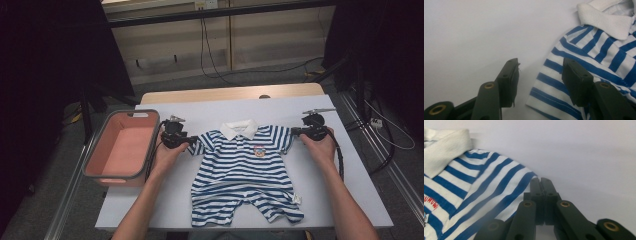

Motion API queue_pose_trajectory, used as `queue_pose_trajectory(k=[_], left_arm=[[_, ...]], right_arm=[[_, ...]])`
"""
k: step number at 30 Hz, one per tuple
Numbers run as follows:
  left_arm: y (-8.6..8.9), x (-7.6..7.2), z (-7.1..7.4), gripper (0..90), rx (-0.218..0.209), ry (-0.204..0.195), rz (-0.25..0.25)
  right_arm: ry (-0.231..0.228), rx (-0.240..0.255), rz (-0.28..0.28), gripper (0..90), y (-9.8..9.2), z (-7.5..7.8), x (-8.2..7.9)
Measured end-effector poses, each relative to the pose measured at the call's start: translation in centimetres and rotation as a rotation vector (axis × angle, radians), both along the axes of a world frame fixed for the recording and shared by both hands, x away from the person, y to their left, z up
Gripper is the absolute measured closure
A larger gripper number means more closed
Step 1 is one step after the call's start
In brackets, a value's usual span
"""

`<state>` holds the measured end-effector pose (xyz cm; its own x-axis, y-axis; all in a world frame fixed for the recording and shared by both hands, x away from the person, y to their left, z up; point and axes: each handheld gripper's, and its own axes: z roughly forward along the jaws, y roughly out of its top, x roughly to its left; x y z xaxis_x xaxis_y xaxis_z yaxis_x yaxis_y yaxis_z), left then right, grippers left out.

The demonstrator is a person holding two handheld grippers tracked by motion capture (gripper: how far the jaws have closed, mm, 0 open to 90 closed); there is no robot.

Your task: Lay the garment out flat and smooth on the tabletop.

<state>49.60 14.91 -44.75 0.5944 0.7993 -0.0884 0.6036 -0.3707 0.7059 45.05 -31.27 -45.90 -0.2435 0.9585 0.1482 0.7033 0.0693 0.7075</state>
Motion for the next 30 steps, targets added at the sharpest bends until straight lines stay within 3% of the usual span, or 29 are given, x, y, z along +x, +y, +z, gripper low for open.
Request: queue_pose_trajectory(k=[8,13,19,24,26,27,30], left_arm=[[0.2,0.4,0.2,51.0,0.035,-0.027,0.018],[-0.1,0.5,-0.7,53.6,0.048,0.024,-0.004],[-0.8,0.0,-0.8,55.2,0.080,0.022,-0.016],[-0.5,-0.1,-0.5,72.8,0.064,0.062,-0.019],[-0.4,-0.1,-0.5,82.5,0.023,0.104,-0.032],[-0.4,-0.1,-0.5,88.3,0.018,0.112,-0.039],[-0.4,-0.1,-0.4,89.6,0.017,0.122,-0.035]], right_arm=[[-0.019,-0.037,0.000,89.7,-0.6,0.6,0.6],[-0.022,-0.033,0.003,82.3,-0.4,0.2,0.7],[-0.028,-0.015,0.002,76.6,-0.8,0.3,0.5],[-0.009,-0.028,0.026,73.7,0.0,-0.4,0.8],[-0.014,-0.030,0.020,74.5,0.3,-0.4,0.9],[-0.019,-0.033,0.018,75.8,0.4,-0.5,1.0],[-0.016,-0.018,0.029,87.9,0.5,-0.5,1.1]])
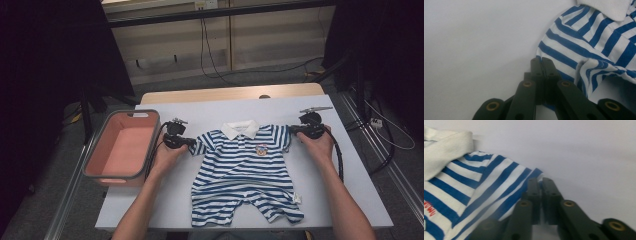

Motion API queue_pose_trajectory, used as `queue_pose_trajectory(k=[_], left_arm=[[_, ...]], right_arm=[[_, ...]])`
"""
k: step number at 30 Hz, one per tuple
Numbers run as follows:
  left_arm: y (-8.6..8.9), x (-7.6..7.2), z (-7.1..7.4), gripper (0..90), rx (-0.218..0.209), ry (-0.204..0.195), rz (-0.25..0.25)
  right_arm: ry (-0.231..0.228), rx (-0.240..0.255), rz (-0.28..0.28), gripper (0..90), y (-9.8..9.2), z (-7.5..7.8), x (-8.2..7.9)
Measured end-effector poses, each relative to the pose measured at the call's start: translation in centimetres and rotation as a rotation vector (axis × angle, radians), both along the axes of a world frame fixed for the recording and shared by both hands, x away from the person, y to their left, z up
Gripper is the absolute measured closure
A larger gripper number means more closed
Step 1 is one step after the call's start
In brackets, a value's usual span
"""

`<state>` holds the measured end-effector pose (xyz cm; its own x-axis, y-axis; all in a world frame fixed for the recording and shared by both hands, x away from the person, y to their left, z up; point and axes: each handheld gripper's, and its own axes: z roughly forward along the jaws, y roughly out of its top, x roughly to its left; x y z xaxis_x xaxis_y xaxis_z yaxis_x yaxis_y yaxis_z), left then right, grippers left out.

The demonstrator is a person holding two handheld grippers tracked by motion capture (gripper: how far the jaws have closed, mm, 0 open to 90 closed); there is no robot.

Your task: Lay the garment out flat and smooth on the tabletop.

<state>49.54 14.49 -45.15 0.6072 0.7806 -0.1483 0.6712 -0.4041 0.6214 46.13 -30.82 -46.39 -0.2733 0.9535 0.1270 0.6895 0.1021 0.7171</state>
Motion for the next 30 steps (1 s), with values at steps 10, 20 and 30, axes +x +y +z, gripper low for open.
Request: queue_pose_trajectory(k=[10,20,30], left_arm=[[0.6,1.2,0.2,90.0,-0.029,-0.038,0.083],[0.8,2.9,1.5,90.0,-0.036,-0.093,0.118],[1.1,4.6,2.9,90.0,-0.059,-0.115,0.146]], right_arm=[[-0.027,-0.002,-0.020,90.0,-0.1,0.4,0.1],[-0.060,-0.004,-0.031,90.0,-0.6,1.9,0.9],[-0.078,-0.012,-0.035,90.0,-0.8,3.2,2.3]])
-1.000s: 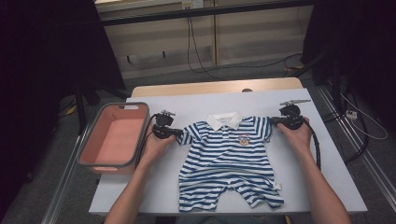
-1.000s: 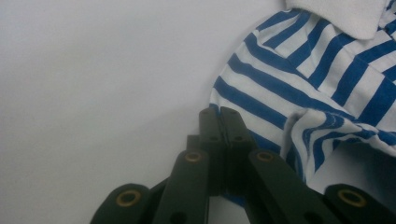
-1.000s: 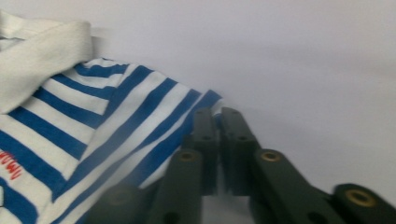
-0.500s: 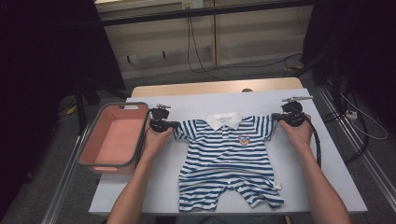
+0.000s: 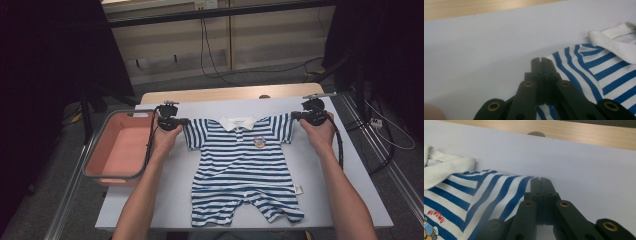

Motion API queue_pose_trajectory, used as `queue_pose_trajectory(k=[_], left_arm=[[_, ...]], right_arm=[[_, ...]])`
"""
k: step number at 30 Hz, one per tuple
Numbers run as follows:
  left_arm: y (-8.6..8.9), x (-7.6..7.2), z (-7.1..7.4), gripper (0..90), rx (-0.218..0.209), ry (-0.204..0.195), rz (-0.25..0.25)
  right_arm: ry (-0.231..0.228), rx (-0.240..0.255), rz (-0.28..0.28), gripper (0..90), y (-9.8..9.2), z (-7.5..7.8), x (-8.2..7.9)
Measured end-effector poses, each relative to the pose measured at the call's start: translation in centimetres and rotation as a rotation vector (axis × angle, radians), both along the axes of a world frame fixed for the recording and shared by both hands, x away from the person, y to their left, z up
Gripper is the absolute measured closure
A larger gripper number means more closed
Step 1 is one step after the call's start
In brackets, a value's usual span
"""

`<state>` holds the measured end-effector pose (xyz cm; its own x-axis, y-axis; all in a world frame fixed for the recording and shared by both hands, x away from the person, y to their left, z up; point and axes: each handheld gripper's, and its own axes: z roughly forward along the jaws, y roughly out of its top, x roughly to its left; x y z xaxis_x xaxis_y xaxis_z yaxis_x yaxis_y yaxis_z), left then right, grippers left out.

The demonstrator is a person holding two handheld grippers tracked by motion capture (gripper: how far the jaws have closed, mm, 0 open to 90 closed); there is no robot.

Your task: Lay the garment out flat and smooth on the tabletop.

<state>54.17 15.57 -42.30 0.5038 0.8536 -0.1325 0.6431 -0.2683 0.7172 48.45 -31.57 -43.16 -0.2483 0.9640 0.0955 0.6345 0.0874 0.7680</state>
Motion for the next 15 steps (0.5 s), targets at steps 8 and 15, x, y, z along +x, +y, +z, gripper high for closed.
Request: queue_pose_trajectory(k=[8,15], left_arm=[[0.2,0.3,0.6,90.0,-0.019,-0.042,0.010],[-0.3,0.1,0.5,88.0,-0.029,-0.035,0.007]], right_arm=[[-0.026,-0.011,-0.003,90.0,0.1,0.9,0.7],[-0.025,-0.007,-0.008,90.0,-0.2,1.0,0.9]])
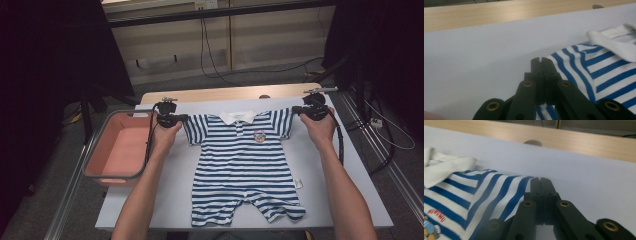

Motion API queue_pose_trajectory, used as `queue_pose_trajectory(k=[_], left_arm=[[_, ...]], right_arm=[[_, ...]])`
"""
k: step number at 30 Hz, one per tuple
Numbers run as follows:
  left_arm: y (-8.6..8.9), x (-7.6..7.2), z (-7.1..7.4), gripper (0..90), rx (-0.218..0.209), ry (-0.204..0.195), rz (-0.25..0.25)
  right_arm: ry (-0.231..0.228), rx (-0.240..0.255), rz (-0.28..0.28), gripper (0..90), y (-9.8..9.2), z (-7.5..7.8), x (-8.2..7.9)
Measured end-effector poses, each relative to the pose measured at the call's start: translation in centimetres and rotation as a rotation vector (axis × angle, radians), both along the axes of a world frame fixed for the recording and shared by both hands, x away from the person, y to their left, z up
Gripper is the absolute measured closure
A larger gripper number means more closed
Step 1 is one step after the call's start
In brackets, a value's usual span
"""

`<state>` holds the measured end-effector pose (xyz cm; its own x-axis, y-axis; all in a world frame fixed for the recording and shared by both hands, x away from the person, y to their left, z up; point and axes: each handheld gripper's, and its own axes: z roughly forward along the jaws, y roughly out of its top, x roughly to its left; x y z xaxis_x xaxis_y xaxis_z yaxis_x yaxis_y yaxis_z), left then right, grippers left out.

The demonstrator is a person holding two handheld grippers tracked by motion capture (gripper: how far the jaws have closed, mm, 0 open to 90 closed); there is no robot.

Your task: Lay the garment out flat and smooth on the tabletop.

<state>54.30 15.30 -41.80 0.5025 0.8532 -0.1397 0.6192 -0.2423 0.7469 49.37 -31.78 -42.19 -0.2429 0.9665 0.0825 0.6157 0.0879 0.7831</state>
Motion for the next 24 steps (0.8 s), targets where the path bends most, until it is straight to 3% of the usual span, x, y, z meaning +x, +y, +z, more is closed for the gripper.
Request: queue_pose_trajectory(k=[3,8,11,19,24], left_arm=[[-0.4,-0.1,-0.2,71.8,0.026,-0.012,0.004],[-0.8,-0.6,-0.4,54.2,0.045,0.001,-0.023],[-1.2,-1.4,-0.5,46.6,0.070,-0.014,-0.044],[-1.8,-4.8,-0.3,30.1,0.082,-0.049,-0.110],[-1.6,-7.2,-0.5,23.1,0.095,-0.055,-0.143]], right_arm=[[0.030,-0.002,-0.004,82.5,0.0,-0.7,0.0],[0.037,0.001,0.001,69.4,-0.1,-1.1,-0.5],[0.037,0.025,0.029,61.8,0.0,-1.0,-1.2],[0.025,0.040,0.095,51.0,0.9,-1.1,-4.4],[0.025,0.019,0.155,46.6,1.9,-1.2,-7.3]])
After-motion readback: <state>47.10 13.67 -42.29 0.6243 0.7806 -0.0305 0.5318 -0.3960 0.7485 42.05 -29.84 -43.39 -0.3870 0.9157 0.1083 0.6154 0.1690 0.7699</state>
